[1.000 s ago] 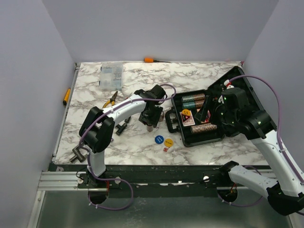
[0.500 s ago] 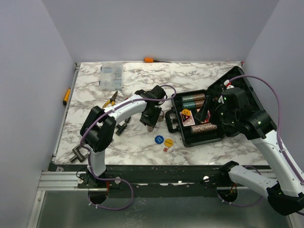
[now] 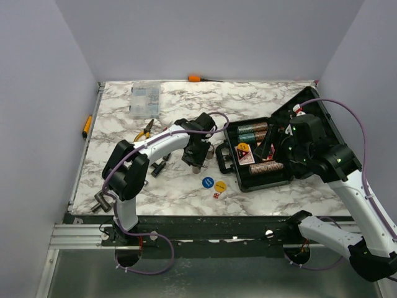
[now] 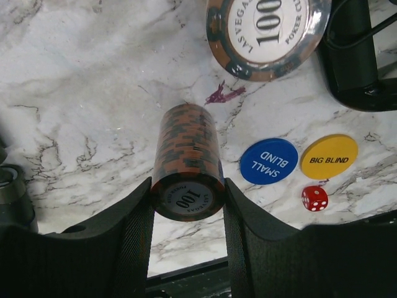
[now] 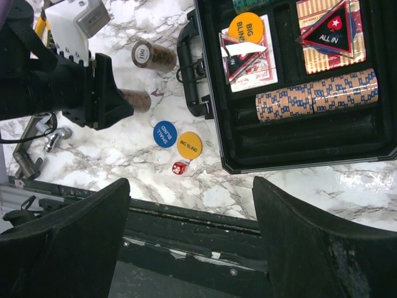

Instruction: Pack up texas hold em set

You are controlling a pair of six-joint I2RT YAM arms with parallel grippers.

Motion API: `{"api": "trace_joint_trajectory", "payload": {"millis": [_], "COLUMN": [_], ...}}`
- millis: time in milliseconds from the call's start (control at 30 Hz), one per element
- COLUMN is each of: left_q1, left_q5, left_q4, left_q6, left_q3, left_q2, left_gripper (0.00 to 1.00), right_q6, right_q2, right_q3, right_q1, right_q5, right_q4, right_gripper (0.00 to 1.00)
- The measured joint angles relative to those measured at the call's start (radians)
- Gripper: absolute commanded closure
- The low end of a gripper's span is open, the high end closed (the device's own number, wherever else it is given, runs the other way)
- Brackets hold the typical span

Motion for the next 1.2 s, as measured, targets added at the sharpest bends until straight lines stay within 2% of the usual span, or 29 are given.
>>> {"api": "trace_joint_trajectory", "payload": {"millis": [333,400,467,867,1200], "left_q1": [0.000,0.000,0.000,-0.003,-0.019], "left_q5": [0.065,0.080,0.098,0.202,0.300], "left_q4": [0.011,0.015,0.018,0.097,0.235], "left_q6": [-0.044,-0.053,-0.065,-0.151,-0.278], "left_q3": [-0.077,-0.090,-0.102,-0.163,-0.219], "left_q2": [-0.177,-0.219,-0.269,-0.512,-0.631], "left_gripper": [1.00,1.00,1.00,1.00,1.00], "right_q6": [0.084,0.115,0.145,0.380,0.542], "right_q2": [-0.005,-0.011,-0.021,-0.095,-0.168], "right_q3": [0.009,0.009,0.009,0.023,0.023], "right_q1": [0.000,0.000,0.000,0.000,0.000], "right_q5": [-0.023,-0.022,-0.020,0.035,0.060], "right_q4": [0.000,0.000,-0.002,-0.024,-0.019], "right_gripper": [0.15,0.05,0.00,0.00,0.00]}}
